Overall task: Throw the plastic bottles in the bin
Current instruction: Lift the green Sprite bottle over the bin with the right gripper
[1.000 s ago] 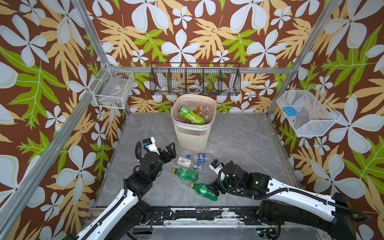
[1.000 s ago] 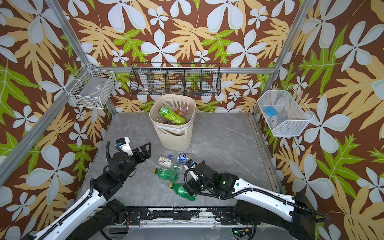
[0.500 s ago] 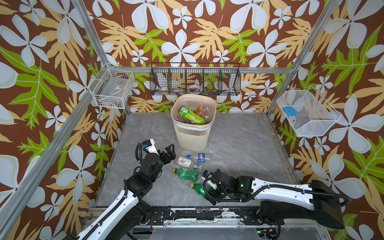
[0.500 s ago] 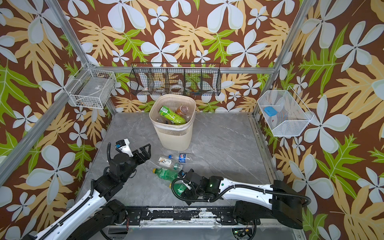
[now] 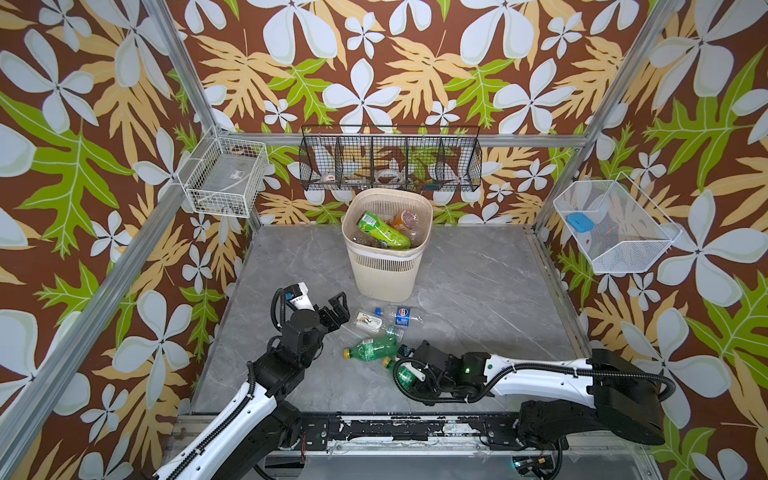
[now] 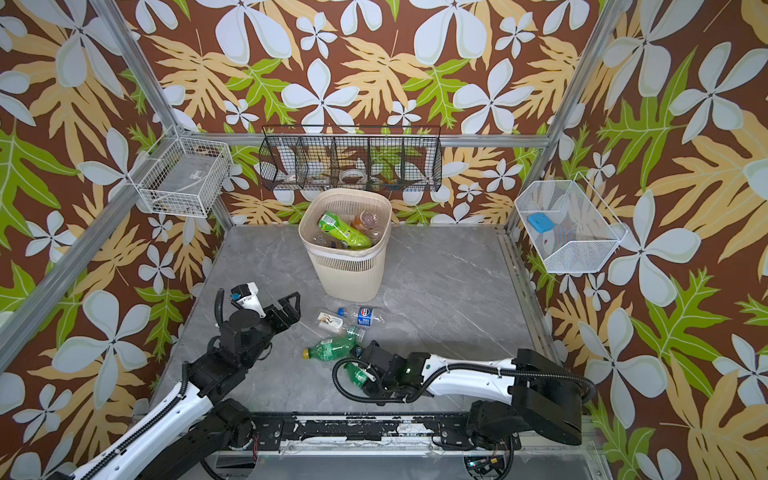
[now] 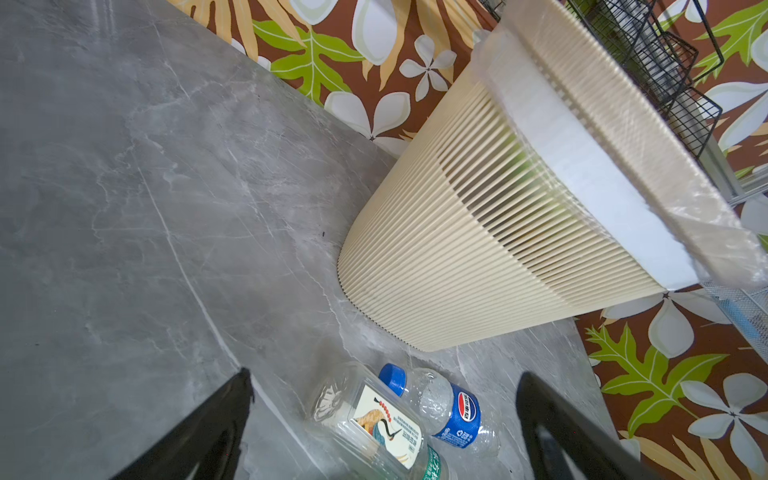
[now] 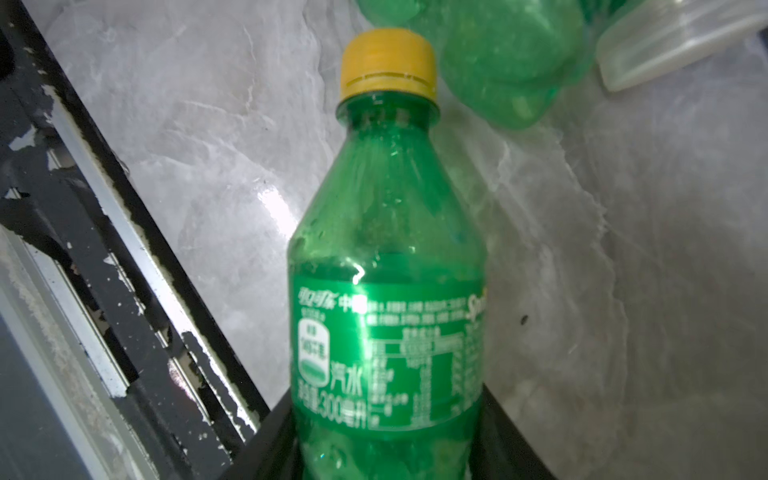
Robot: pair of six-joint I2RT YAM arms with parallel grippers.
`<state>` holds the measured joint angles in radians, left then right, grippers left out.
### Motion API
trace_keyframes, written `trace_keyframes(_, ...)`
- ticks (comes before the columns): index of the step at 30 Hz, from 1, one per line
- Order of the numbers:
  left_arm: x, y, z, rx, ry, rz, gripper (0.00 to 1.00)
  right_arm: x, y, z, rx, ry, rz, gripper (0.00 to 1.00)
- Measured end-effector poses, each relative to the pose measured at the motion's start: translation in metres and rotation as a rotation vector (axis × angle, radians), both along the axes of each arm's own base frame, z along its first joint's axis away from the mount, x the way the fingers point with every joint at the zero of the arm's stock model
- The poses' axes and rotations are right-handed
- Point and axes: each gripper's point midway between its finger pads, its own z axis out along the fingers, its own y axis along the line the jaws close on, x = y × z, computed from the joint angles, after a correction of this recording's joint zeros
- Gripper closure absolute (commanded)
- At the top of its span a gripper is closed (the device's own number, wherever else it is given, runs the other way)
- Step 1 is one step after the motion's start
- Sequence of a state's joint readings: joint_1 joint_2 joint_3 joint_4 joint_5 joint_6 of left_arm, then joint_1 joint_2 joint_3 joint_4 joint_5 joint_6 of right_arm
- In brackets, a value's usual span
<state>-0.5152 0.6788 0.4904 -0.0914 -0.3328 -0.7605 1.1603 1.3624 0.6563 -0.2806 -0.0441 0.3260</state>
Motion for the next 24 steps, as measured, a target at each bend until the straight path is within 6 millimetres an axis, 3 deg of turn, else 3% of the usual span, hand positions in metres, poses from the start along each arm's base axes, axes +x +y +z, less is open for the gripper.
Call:
trace_keyframes(7, 0.000, 0.004, -0.010, -0.014, 0.027, 0.034, 0.00, 0.002, -0.006, 0.015, 0.040, -0.032, -0.022, 0.56)
trace_keyframes(14, -0.001, 0.005, -0.017, -0.025, 0.047, 0.043, 0.00, 0.013, -0.010, 0.060, 0.141, -0.116, -0.094, 0.58)
trace_keyframes(19, -0.003, 0.006, -0.020, -0.034, 0.053, 0.048, 0.00, 0.037, -0.004, 0.124, 0.252, -0.220, -0.158, 0.59)
trace_keyframes(24, -0.007, 0.008, -0.027, -0.044, 0.062, 0.055, 0.00, 0.087, 0.003, 0.223, 0.397, -0.391, -0.250, 0.59)
